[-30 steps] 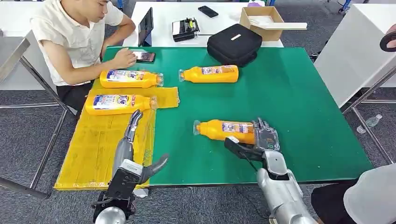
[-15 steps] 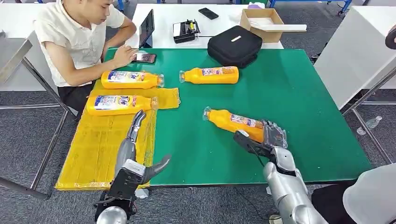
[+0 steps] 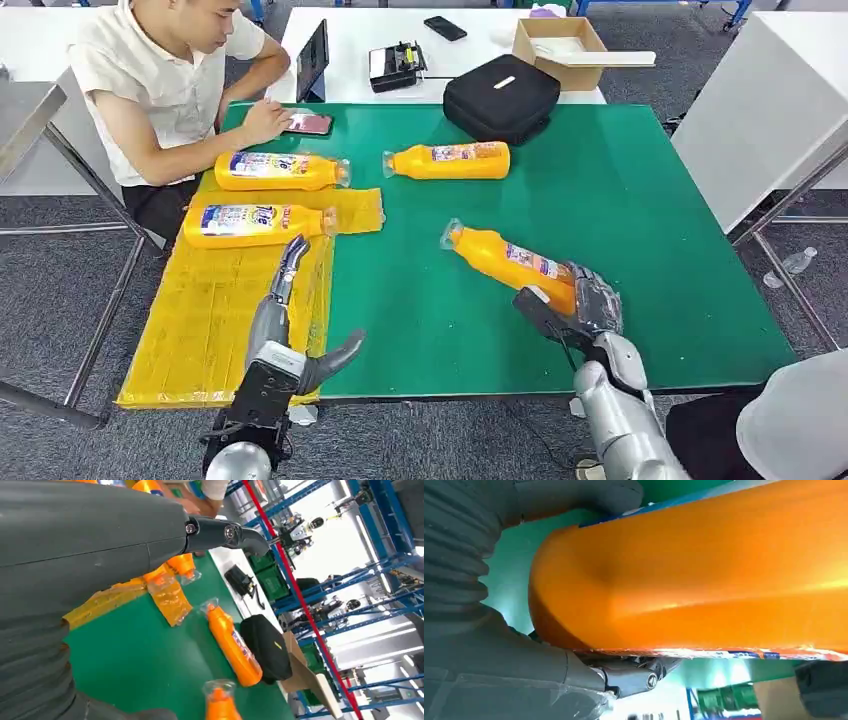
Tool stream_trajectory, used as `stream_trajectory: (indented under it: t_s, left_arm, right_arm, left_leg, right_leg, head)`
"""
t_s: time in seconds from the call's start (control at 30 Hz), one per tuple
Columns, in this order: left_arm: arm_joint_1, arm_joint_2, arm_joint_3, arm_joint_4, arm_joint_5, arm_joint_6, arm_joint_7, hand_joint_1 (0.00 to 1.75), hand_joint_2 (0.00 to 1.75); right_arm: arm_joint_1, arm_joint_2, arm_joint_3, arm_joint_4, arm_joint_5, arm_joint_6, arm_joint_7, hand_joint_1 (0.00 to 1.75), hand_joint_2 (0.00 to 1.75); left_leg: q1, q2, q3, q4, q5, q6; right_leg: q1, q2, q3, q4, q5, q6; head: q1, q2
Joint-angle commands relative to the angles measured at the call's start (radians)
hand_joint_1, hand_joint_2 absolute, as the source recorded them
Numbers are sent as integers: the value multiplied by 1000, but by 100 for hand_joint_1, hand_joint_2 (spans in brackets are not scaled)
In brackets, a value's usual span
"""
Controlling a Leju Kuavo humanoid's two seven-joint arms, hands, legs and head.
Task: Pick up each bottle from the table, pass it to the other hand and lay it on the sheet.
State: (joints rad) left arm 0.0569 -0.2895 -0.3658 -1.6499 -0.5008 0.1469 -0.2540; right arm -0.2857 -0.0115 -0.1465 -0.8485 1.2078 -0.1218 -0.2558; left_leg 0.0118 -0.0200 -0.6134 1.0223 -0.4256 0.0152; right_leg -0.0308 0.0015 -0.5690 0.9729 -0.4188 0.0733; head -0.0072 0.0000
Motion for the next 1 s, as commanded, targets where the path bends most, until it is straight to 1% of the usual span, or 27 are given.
stream_trajectory:
  t_s: [0.03, 0.07, 0.17, 0.2, 0.27, 0.3, 0.43, 0.47, 0.5, 0.53, 0.57, 0.6, 0.73, 0.8, 0.87, 1.0]
  left_arm:
    - [15, -60, 10, 79, 139, -12, 44, 0, 175]
    - [18, -60, 9, 77, 129, 0, 39, 0, 175]
    - [20, -60, 2, 82, 154, 5, 55, 0, 175]
    - [20, -60, 1, 84, 163, 3, 56, 0, 175]
    - [20, -60, -7, 94, 197, -11, 63, 0, 175]
    - [19, -60, -11, 101, 217, -21, 66, 0, 175]
    - [18, -60, -13, 104, 217, -20, 66, 0, 175]
    - [17, -60, -15, 108, 243, -43, 72, 0, 175]
    - [16, -60, -15, 116, 280, -67, 81, 0, 175]
    - [15, -60, -15, 118, 288, -73, 82, 0, 175]
    - [10, -60, -16, 133, 305, -85, 78, 0, 175]
    - [6, -59, -17, 138, 309, -90, 65, 0, 175]
    - [-16, -59, -27, 144, 344, -129, 35, 0, 175]
    - [-27, -57, -42, 143, 370, -164, 24, 0, 175]
    - [-30, -60, -54, 143, 417, -188, 38, 0, 175]
    - [-39, -57, -62, 153, 490, -221, 48, 0, 175]
  right_arm:
    - [156, 90, 59, -391, -218, 71, -96, 175, 175]
    - [167, 101, 75, -442, -247, 68, -107, 175, 175]
    - [192, 124, 120, -556, -335, 94, -148, 175, 175]
    - [195, 131, 129, -577, -347, 93, -155, 175, 175]
    - [199, 160, 148, -624, -375, 81, -179, 175, 175]
    - [198, 178, 158, -644, -389, 80, -183, 175, 175]
    - [198, 180, 164, -650, -390, 82, -178, 175, 175]
    - [196, 186, 158, -646, -417, 86, -188, 175, 175]
    - [192, 198, 162, -643, -439, 98, -195, 175, 175]
    - [191, 200, 164, -642, -445, 103, -196, 175, 175]
    - [188, 213, 172, -633, -470, 112, -205, 175, 175]
    - [185, 216, 182, -626, -481, 127, -208, 175, 175]
    - [165, 212, 257, -544, -490, 161, -205, 175, 175]
    - [143, 200, 304, -484, -491, 163, -204, 175, 175]
    - [118, 201, 333, -430, -492, 160, -205, 175, 175]
    - [76, 202, 377, -360, -482, 150, -213, 175, 175]
  left_leg:
    - [1, 4, 2, 0, -3, -1]
    - [0, 2, 0, 0, -2, 0]
    - [0, 3, -3, 1, -2, 0]
    - [0, 2, -7, 1, 0, 0]
    - [0, 3, -6, 1, -2, 0]
    - [0, 2, -7, 0, -1, 0]
    - [0, 4, -7, 1, -2, 0]
    - [0, 2, -8, 0, -1, 0]
    - [0, 2, -6, 0, -2, -1]
    - [0, 1, -8, 0, 0, 0]
    - [0, 2, -6, 0, -1, -1]
    - [0, 1, -8, 0, 0, 0]
    - [1, 4, -7, 0, -1, 0]
    - [1, 3, -8, 0, 0, 0]
    - [1, 5, -6, 0, -1, 0]
    - [1, 3, -8, 0, 0, 0]
  right_leg:
    - [2, 1, 1, 0, -3, -7]
    - [0, 1, -1, 1, -1, -3]
    - [1, 1, -4, 1, -1, -4]
    - [0, 0, -7, 2, -1, -3]
    - [1, 1, -7, 2, -1, -3]
    - [0, 1, -7, 2, -1, -2]
    - [0, 2, -7, 2, -2, -4]
    - [0, 1, -8, 1, -1, -3]
    - [1, 0, -6, 1, -2, -5]
    - [0, -1, -8, 1, -1, -3]
    - [1, 0, -7, 1, -2, -5]
    - [0, 0, -8, 0, -1, -3]
    - [1, 2, -7, 0, -1, -4]
    - [1, 0, -8, 0, -1, -3]
    - [2, 2, -7, 0, -1, -5]
    - [1, 1, -9, 0, 0, -3]
  head:
    - [-1, 0]
    - [0, 0]
    - [-1, 0]
    - [-1, 0]
    - [0, 0]
    - [0, 0]
    - [0, 0]
    - [-1, 0]
    - [0, 0]
    - [-1, 0]
    - [-1, 0]
    - [0, 0]
    - [-1, 0]
    - [0, 0]
    - [0, 0]
    - [-1, 0]
